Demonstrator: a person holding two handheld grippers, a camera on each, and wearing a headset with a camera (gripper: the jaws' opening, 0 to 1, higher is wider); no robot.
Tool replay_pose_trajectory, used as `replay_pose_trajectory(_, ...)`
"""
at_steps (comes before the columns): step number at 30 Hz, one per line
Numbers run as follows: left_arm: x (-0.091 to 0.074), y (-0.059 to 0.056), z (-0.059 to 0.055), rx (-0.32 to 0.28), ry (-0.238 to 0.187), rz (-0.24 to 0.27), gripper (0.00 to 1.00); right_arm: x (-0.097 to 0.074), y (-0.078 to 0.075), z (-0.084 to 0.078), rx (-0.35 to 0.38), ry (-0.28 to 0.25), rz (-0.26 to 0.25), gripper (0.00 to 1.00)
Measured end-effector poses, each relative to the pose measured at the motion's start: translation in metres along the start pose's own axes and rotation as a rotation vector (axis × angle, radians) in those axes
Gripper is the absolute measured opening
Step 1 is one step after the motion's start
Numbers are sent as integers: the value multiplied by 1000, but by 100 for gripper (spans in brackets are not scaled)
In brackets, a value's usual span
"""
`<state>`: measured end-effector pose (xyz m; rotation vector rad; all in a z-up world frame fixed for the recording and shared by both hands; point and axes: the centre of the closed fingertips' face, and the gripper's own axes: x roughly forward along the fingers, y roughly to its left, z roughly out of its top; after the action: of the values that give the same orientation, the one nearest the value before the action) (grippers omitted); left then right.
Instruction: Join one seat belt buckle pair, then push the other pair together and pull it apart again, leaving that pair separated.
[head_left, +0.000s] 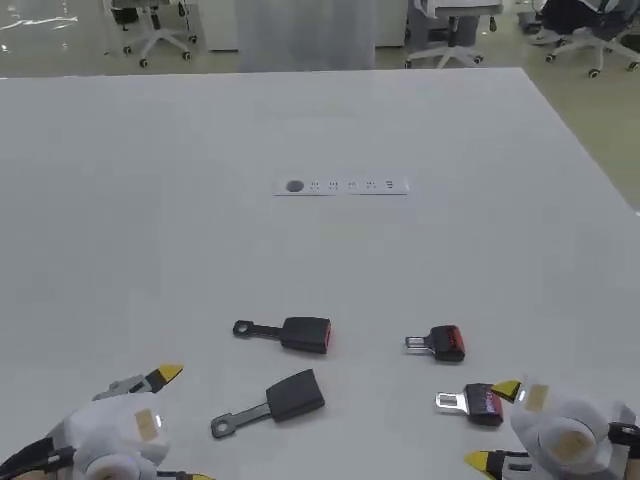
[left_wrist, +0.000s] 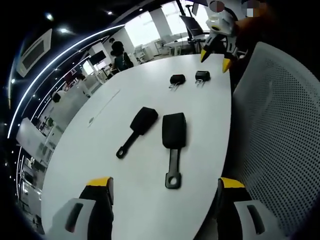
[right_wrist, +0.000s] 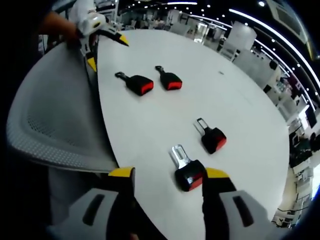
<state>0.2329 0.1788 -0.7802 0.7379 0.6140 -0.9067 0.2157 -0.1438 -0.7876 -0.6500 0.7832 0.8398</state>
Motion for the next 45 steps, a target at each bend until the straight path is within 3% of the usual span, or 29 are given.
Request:
replay_pose_trajectory(6,15,1,15,-28,-5,-32,83,4,6,6,-46,-2,26,53)
replay_pose_trajectory(10,25,3,24,-10,-3,-38,83,6,6,8,-79,-3,40,51)
replay_pose_trajectory(18,44,7,37,-15,17,-73,72,11,-6,6,-108,13,50,48)
replay_pose_trajectory(27,62,4,36,-116,67,-138,63,18,-24,-5,-135,39,54,44)
replay_pose_trajectory(31,69,-2,39,-108,86,-164,54,26,-27,-15,-145,47,68,41)
replay_pose_trajectory(38,80,-10,47,-139,93,-195,53,33,-32,-26,-171,75,90,38)
replay_pose_trajectory(45,97,-18,47,-117,124,-244,50,38,-43,-29,-172,88,92,37)
